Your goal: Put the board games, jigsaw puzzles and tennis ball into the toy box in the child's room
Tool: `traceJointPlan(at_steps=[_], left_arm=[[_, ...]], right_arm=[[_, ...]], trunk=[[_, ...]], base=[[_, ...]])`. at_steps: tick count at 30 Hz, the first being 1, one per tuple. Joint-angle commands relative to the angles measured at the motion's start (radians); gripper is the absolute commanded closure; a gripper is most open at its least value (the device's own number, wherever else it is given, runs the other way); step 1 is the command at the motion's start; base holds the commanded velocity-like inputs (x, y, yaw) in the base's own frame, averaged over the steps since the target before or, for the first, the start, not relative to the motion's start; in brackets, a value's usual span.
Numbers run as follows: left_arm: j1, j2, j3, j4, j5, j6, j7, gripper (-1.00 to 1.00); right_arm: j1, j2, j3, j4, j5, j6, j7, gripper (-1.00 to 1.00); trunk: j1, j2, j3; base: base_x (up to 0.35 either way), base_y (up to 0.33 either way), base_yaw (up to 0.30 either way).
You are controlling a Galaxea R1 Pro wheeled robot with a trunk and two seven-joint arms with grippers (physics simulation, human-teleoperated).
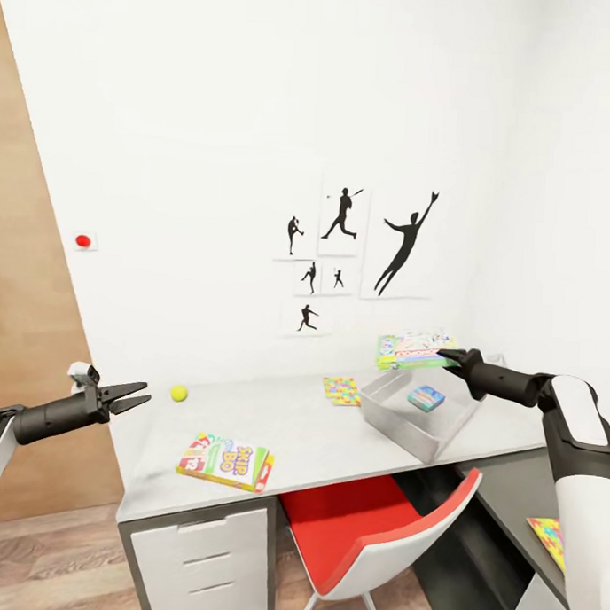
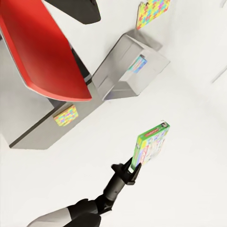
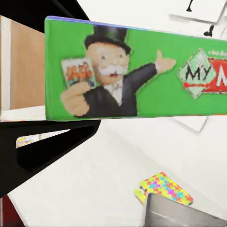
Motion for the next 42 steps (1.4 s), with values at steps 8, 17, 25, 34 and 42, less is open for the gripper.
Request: traceJointPlan(at_steps=[8, 17, 25, 34, 42], left_arm=[[0.000, 0.001, 0.000, 0.000, -0.002, 0.010, -0.002, -1.00], [0.000, 0.000, 0.000, 0.000, -0.001, -0.003, -0.002, -1.00], [0.000, -0.006, -0.001, 0.000, -0.002, -0.005, -0.001, -1.00], [0.000, -0.007, -0.001, 0.000, -0.003, -0.005, -0.001, -1.00], [0.000, -0.007, -0.001, 0.000, -0.003, -0.005, -0.001, -1.00]], right_arm=[[-0.001, 0.033, 0.000, -0.011, -0.022, -0.059, -0.240, 1.00], [-0.001, 0.077, 0.009, -0.013, -0.017, -0.130, -0.295, 1.00], [-0.001, 0.083, 0.007, -0.013, -0.017, -0.211, -0.295, 1.00], [-0.001, 0.083, 0.002, -0.011, -0.018, -0.270, -0.296, 1.00], [-0.001, 0.087, 0.007, -0.006, -0.017, -0.327, -0.298, 1.00]], trunk=[[0.000, -0.001, 0.000], [0.000, -0.001, 0.000], [0.000, -0.001, 0.000], [0.000, -0.001, 0.000], [0.000, -0.001, 0.000]], base=[[0.037, 0.061, -0.010], [0.006, 0.008, 0.000], [0.078, 0.046, 0.000], [0.006, 0.003, 0.000], [0.018, 0.000, 0.000]])
